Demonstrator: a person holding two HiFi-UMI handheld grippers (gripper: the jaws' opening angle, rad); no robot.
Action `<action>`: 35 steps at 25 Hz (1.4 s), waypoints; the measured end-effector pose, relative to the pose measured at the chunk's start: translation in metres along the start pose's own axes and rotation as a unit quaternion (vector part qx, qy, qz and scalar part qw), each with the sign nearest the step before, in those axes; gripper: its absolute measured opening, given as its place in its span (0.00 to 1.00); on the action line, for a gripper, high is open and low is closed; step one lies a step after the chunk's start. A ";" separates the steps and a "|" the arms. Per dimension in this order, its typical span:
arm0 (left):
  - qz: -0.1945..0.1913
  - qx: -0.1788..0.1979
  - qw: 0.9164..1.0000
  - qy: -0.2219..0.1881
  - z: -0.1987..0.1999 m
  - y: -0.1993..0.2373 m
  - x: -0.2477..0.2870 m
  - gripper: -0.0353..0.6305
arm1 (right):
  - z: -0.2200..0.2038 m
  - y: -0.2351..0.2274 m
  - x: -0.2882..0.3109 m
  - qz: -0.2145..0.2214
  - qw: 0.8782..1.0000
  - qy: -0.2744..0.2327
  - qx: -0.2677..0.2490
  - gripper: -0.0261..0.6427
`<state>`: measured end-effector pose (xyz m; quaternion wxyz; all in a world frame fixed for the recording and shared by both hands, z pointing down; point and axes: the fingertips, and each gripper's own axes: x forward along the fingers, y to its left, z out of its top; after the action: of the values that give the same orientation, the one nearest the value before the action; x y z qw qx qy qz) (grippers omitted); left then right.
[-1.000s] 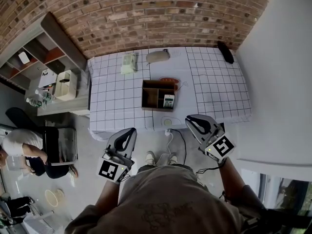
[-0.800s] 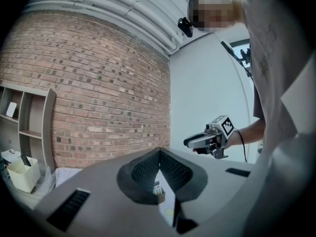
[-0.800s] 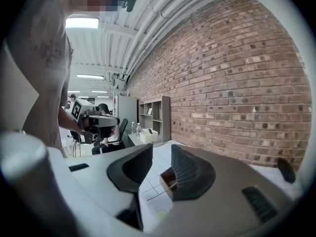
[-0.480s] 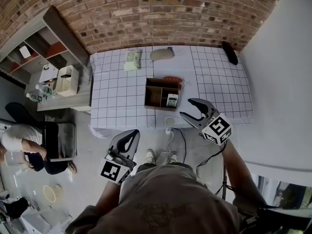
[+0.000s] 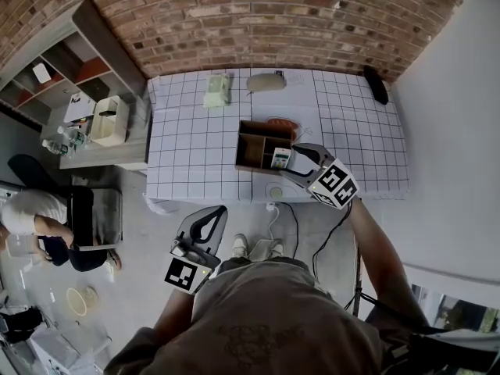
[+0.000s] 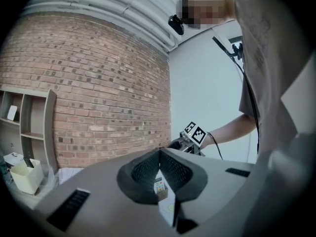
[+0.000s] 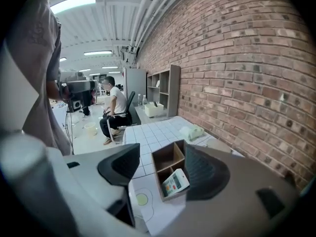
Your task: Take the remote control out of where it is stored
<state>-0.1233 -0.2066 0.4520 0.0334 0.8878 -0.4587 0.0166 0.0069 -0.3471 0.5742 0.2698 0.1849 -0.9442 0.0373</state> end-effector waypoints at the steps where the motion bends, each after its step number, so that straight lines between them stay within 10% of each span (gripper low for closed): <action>1: 0.000 0.000 1.000 0.000 0.000 0.000 0.000 0.06 | -0.005 0.000 0.005 0.005 1.000 0.011 -0.005 0.44; 35: 0.020 -0.022 0.999 0.024 -0.020 0.006 0.000 0.06 | -0.111 -0.033 0.101 0.095 0.971 0.216 -0.031 0.45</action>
<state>-0.1284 -0.2090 0.4725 0.0638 0.8767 -0.4760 0.0283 -0.0056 -0.3918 0.7206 0.4679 0.0741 -0.8777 0.0727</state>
